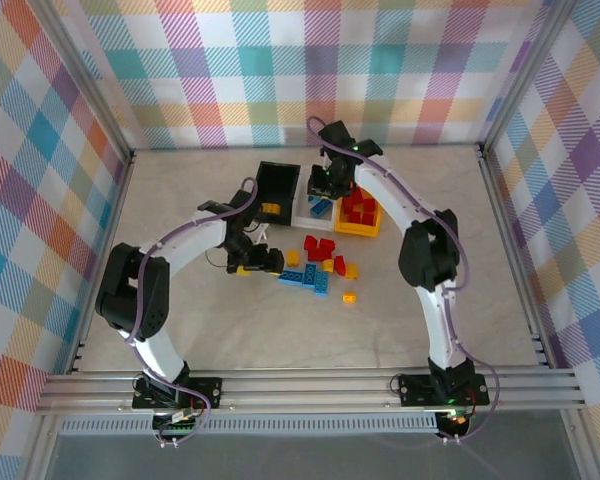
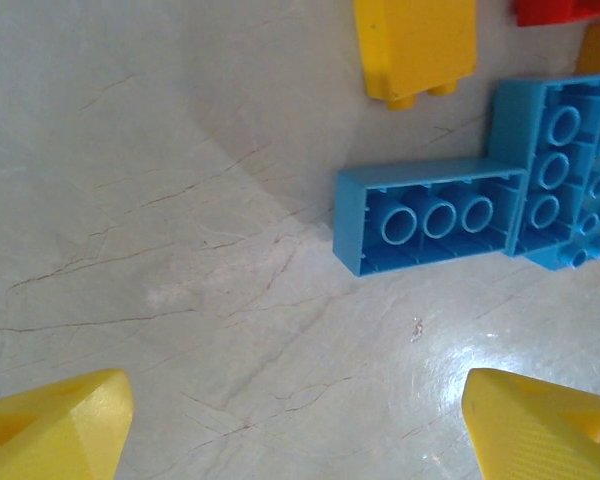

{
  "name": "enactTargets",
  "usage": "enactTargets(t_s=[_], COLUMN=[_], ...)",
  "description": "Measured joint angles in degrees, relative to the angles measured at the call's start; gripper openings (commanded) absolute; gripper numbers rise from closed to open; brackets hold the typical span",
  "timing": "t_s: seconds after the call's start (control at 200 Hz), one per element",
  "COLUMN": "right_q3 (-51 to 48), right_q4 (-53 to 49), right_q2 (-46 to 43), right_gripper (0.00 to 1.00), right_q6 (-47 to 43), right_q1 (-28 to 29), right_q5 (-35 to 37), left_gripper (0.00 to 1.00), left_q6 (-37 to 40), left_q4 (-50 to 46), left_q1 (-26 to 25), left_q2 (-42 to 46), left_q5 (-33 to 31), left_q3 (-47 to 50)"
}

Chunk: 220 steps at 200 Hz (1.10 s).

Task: Sort the legos into containers by color

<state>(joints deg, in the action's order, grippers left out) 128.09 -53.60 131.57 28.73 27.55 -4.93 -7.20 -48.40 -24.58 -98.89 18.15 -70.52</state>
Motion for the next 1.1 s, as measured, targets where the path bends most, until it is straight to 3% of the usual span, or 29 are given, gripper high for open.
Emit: enactTargets(t_s=[0.275, 0.64, 1.1], right_q3=[12.7, 14.1, 14.1], right_q4=[-2.2, -2.0, -3.5], right_q2=[12.0, 14.1, 14.3], right_gripper=[0.26, 0.3, 0.36], right_q6=[-0.9, -1.0, -2.9], right_q1=[-2.8, -2.8, -2.6], right_q5=[-0.1, -2.2, -3.3], left_gripper=[0.86, 0.85, 0.84], left_q6=[6.8, 18.0, 26.6], left_q4=[-2.2, -2.2, 4.0], left_q1=[-1.8, -6.5, -7.3], left_q2=[0.1, 0.1, -6.1], left_q5=[-0.2, -0.2, 0.0], left_q3=[-2.9, -3.0, -3.5])
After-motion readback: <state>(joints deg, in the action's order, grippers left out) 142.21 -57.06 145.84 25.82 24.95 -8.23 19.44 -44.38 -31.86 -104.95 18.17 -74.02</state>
